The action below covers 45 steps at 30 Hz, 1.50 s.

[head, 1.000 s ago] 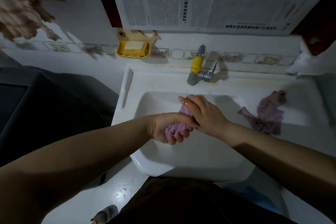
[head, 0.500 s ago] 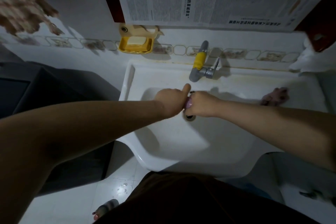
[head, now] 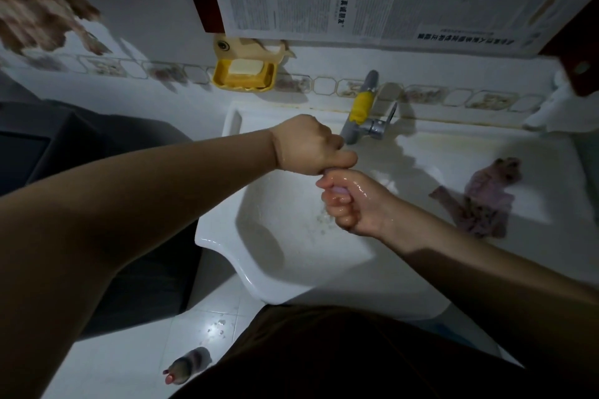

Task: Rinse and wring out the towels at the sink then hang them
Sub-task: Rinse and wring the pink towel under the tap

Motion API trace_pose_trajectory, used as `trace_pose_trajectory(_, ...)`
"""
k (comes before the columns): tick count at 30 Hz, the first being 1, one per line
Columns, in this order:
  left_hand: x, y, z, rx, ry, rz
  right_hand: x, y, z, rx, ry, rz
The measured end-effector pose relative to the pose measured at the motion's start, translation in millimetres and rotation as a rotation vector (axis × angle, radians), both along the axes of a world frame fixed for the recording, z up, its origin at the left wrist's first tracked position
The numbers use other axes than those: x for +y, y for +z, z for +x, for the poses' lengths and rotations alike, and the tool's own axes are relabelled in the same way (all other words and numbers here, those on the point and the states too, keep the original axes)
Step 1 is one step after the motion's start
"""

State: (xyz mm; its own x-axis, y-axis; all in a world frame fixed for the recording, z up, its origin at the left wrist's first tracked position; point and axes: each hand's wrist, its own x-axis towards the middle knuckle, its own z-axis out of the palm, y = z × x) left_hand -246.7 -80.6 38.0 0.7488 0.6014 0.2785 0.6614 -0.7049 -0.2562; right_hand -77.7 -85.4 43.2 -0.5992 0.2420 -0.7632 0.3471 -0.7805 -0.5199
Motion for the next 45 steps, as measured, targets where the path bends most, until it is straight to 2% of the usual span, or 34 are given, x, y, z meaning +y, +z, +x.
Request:
trace_pose_trajectory(2,-6.1,-9.0,2.3,-0.040,0.145,-0.084,7.9,-1.8,4.4,0.011,0.045,0.005)
trace_pose_trajectory(4,-17.0,-10.3,6.4,-0.077,0.481,-0.312,19.3,-4.2,8.8,-0.013,0.053,0.078)
trace_pose_trajectory(5,-21.8,-12.9,7.1,-0.118,0.686,-0.448,25.1,-5.7,11.1,-0.057,0.060,0.215)
trace_pose_trajectory(7,-31.3,-15.4,5.9,-0.298,0.994,-0.817,32.9,-10.5,18.5,-0.194,0.149,0.642)
trace_pose_trajectory(9,-35.6,-18.7,0.7,-0.722,1.158,-1.211,30.3,-18.9,28.8,-0.296,0.303,1.139)
trace_pose_trajectory(10,-37.1,-19.1,-0.5,-0.936,1.211,-1.389,25.6,-25.3,34.0,-0.330,0.408,1.453)
trace_pose_trajectory(12,-41.7,-16.6,2.4,-1.208,1.160,-1.721,20.4,-38.4,38.9,-0.311,0.606,2.082)
trace_pose_trajectory(14,-47.3,-11.6,11.5,-1.323,0.972,-1.976,26.3,-48.2,30.3,-0.151,0.628,2.391)
trace_pose_trajectory(18,-64.0,-7.1,29.0,-1.359,0.566,-2.308,41.9,-39.1,9.3,0.303,0.482,2.500)
trace_pose_trajectory(21,-74.8,-8.2,24.0,-1.430,0.369,-2.433,48.6,-23.2,4.5,0.337,0.599,2.564)
trace_pose_trajectory(24,-78.0,-5.8,16.2,-1.398,0.401,-2.345,49.6,-8.9,-0.8,0.319,0.830,2.604)
trace_pose_trajectory(26,-78.0,-3.8,18.0,-1.216,0.530,-2.164,47.7,-3.1,-4.3,0.298,0.979,2.672)
trace_pose_trajectory(28,-74.3,-2.9,22.1,-1.033,0.763,-1.949,43.1,-3.1,-7.1,0.239,1.077,2.676)
trace_pose_trajectory(31,-65.5,-1.2,26.5,-0.876,0.972,-1.520,30.9,0.7,-20.7,-0.160,1.199,2.462)
trace_pose_trajectory(33,-60.5,-6.3,24.3,-0.733,0.990,-1.176,23.2,3.5,-29.6,-0.425,1.178,2.255)
trace_pose_trajectory(35,-56.8,-9.1,16.4,-0.582,0.932,-0.904,19.3,0.8,-33.3,-0.645,1.030,1.951)
trace_pose_trajectory(36,-54.6,-7.8,12.8,-0.491,0.868,-0.809,16.2,-2.3,-33.1,-0.668,0.937,1.795)
trace_pose_trajectory(39,-44.2,-4.8,-1.3,-0.136,0.625,-0.617,2.0,-19.3,-32.1,-0.577,0.557,1.450)
trace_pose_trajectory(42,-32.5,3.5,-9.9,0.078,0.385,-0.557,-17.0,-25.1,-36.9,-0.450,0.176,1.125)
trace_pose_trajectory(45,-19.9,11.9,-16.5,0.268,0.202,-0.384,-32.8,-15.6,-45.3,-0.348,-0.117,0.847)
